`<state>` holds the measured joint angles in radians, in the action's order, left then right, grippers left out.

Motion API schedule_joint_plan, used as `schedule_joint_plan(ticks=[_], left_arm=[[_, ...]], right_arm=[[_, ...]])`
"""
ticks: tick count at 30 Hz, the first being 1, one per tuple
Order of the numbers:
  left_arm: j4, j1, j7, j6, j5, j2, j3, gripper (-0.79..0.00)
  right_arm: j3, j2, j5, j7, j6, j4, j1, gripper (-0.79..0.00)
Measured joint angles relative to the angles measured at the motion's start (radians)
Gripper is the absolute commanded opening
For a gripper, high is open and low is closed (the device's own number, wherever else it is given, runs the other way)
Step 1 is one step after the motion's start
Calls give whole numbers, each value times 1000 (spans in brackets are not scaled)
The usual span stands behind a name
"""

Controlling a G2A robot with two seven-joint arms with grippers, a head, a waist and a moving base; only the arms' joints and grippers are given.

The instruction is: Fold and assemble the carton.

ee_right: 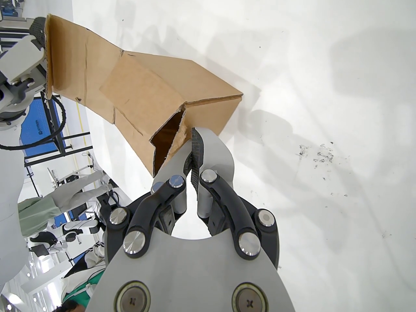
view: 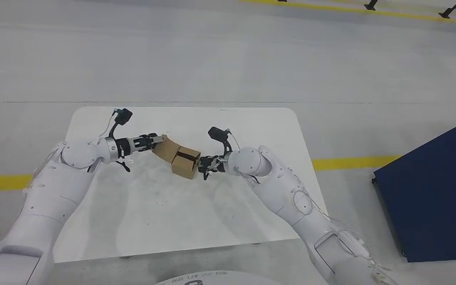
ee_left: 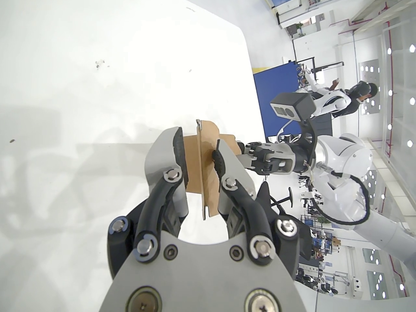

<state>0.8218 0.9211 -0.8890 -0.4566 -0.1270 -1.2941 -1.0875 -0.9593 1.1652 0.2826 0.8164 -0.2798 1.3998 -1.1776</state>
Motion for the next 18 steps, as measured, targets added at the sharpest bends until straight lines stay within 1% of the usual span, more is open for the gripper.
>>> schedule_joint_plan(ticks=[1, 2, 4, 12, 18], left_arm=[[3, 1, -1, -3, 1, 1, 1, -619], [6, 2, -1, -5, 1, 1, 1, -656], [12, 4, 0, -9, -2, 3, 3, -785], [44, 15, 21, -11, -38, 10, 9, -785], [94, 33, -9, 19, -7, 14, 7, -785]], right_arm=[[0, 0, 1, 1, -1, 1, 0, -785], [0, 0, 1, 2, -2, 1, 0, -785], [-1, 0, 1, 3, -1, 1, -1, -785], [0, 1, 3, 8, -3, 0, 1, -785], [7, 4, 4, 11, -6, -7, 8, -785]])
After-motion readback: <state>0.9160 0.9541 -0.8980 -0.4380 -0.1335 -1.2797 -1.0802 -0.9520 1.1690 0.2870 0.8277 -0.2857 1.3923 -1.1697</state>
